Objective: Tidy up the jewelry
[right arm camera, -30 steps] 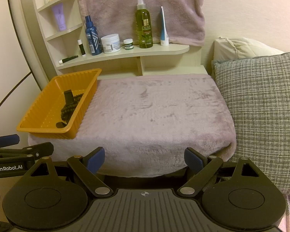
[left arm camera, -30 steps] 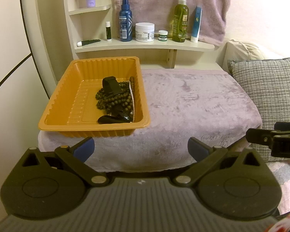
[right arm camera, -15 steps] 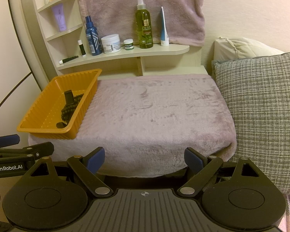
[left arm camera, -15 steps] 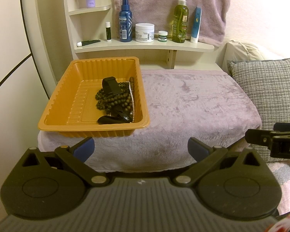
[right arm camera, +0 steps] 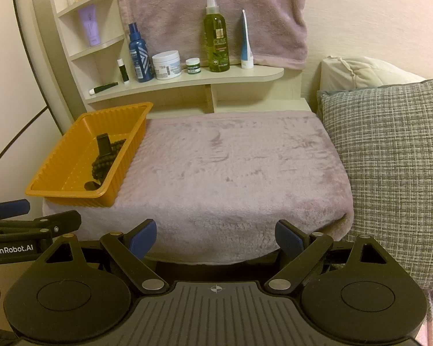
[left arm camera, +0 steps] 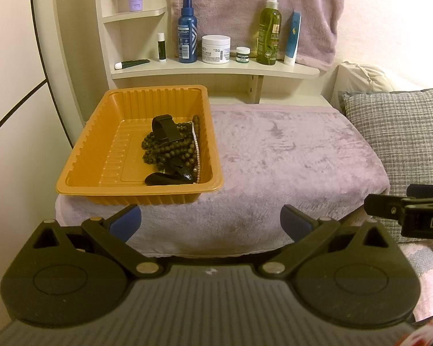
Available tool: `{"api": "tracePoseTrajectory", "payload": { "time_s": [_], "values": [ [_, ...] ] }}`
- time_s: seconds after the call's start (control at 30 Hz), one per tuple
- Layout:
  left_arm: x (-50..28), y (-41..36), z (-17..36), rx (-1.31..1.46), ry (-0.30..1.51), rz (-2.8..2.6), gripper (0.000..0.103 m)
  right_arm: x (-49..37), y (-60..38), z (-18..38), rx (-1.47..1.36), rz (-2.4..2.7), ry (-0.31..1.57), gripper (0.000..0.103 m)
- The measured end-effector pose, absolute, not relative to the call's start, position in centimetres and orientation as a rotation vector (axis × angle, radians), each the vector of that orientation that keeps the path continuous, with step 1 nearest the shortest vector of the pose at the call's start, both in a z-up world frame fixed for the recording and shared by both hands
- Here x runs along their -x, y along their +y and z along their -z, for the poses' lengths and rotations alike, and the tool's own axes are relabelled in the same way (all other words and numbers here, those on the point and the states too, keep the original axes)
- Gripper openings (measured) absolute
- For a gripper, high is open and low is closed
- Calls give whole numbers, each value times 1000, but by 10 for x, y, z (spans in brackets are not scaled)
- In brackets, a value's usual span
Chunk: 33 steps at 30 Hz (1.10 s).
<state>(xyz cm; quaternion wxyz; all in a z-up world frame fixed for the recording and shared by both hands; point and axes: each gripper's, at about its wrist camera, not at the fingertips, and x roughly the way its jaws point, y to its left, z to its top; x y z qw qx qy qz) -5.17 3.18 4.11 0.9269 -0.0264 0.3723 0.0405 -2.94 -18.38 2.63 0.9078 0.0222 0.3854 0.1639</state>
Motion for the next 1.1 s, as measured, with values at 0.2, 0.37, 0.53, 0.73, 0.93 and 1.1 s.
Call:
{"api": "tracePoseTrajectory", "payload": {
  "time_s": [0.2,0.37,0.53,0.73,0.93,1.1],
  "values": [
    [52,32,-41,54,763,-82,102,30,-184,-26,-46,-338,795,89],
    [52,33,-41,55,763,-82,102,30,-184,-26,-45,-339,795,89],
    [52,33,-41,55,762,-81,102,29,-183,-25,-42,-344,796,89],
    [51,33,-41,54,762,-80,102,29,-184,-25,-42,-344,796,89],
    [51,33,-41,56,763,-83,102,27,-184,-24,-35,-355,798,89],
    [50,33,-42,58,763,-83,102,25,-187,-24,-28,-369,798,89]
  ]
}}
